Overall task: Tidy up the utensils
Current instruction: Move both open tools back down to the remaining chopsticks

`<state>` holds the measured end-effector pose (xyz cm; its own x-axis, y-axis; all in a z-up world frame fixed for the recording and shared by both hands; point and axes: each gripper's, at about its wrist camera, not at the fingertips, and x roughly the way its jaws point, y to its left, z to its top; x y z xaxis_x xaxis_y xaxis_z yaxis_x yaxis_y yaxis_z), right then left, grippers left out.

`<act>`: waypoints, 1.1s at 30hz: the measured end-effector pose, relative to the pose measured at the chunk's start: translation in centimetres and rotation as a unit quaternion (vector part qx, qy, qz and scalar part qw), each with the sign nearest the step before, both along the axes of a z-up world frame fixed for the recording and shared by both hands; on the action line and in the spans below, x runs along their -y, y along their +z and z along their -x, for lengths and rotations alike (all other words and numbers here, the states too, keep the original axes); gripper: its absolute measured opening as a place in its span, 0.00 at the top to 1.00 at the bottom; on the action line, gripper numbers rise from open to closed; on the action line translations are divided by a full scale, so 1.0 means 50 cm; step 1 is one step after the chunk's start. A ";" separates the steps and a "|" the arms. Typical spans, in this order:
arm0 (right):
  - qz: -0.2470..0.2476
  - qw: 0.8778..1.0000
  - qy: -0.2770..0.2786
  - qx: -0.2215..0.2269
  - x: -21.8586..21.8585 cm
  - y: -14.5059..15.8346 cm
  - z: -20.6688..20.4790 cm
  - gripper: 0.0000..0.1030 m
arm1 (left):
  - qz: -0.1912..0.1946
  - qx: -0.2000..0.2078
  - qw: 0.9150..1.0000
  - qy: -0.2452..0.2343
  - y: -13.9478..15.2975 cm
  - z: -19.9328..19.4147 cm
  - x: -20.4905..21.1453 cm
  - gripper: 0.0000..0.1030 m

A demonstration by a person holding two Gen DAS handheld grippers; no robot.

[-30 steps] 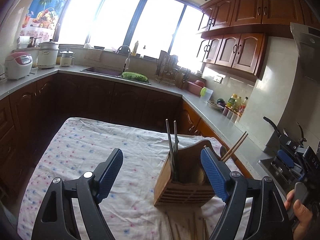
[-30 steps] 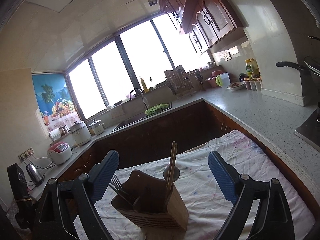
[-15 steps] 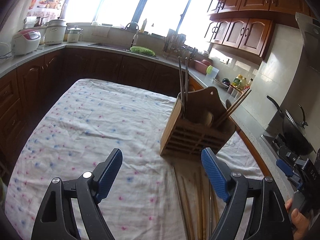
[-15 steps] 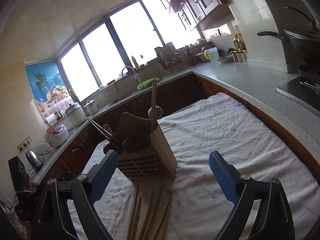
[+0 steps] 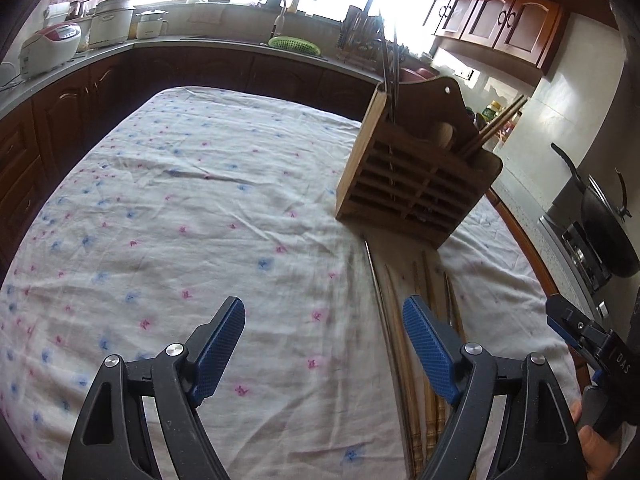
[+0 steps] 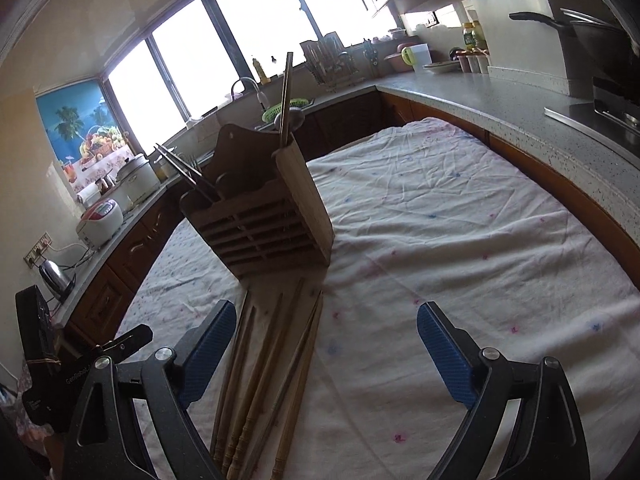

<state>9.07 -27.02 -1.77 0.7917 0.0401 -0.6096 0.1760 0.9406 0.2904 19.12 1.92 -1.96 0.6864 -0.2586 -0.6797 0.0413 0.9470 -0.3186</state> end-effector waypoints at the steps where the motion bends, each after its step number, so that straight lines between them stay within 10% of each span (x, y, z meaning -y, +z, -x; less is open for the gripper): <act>1: 0.003 1.000 0.003 -0.009 -0.004 -0.007 -0.004 0.10 | -0.004 -0.005 1.000 -0.007 -0.003 -0.003 0.008 0.21; 8: 0.009 0.997 0.025 -0.066 -0.025 -0.056 -0.043 0.38 | -0.053 -0.038 0.996 -0.062 -0.041 -0.045 0.095 0.23; 15: 0.001 0.997 0.022 -0.079 -0.021 -0.071 -0.057 0.41 | -0.165 -0.045 0.981 -0.087 -0.074 -0.048 0.171 0.33; 28: 0.057 0.987 0.073 -0.130 -0.098 -0.115 -0.081 0.68 | -0.142 -0.062 0.987 -0.048 -0.047 0.114 0.048 0.55; 33: 0.095 0.982 0.072 -0.144 -0.093 -0.116 -0.070 0.89 | -0.077 -0.072 0.993 -0.054 -0.028 0.109 0.020 0.55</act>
